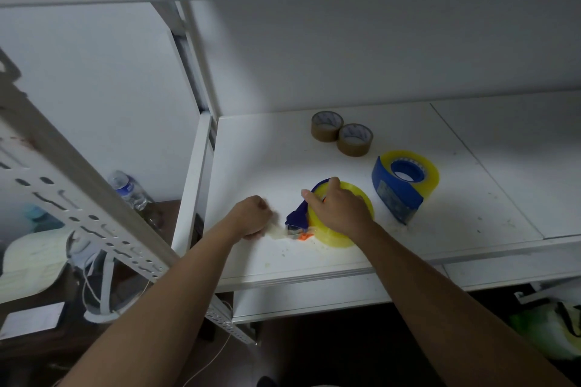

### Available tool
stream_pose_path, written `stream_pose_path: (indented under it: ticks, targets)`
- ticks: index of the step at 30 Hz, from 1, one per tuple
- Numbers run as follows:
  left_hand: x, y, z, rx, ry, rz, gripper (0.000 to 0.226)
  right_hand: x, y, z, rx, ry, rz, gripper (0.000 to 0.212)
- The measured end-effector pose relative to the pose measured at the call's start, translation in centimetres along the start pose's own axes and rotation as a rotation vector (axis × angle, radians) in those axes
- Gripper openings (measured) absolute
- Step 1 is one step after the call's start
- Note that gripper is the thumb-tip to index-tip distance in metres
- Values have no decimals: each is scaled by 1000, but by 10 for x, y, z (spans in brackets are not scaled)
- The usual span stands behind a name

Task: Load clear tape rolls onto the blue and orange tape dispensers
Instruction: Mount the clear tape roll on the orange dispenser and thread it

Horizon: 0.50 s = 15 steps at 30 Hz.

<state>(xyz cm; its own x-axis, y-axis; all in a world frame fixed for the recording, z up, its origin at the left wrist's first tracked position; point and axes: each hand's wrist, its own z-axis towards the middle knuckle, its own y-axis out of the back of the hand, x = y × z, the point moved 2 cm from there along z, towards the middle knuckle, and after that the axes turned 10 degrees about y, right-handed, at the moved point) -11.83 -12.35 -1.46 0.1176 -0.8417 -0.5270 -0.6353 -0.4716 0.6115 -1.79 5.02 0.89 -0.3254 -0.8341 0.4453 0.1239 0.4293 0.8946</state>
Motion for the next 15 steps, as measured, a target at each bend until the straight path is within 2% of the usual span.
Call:
stream_pose_path:
  ticks: [2,6,11,15]
  targets:
    - [2,1,0,-15,-3,-34,28,7,-4,6,-30,27,5,58]
    - [-2,5,-3,-56,-39,-127,26,9,-8,15,74,39,-74,55]
    - [-4,9,-4,-13,-35,-281,27,7,-7,17,125,28,-47,51]
    - [-3,11,-12,47,19,-217,25,5,-7,16,118,49,-57,53]
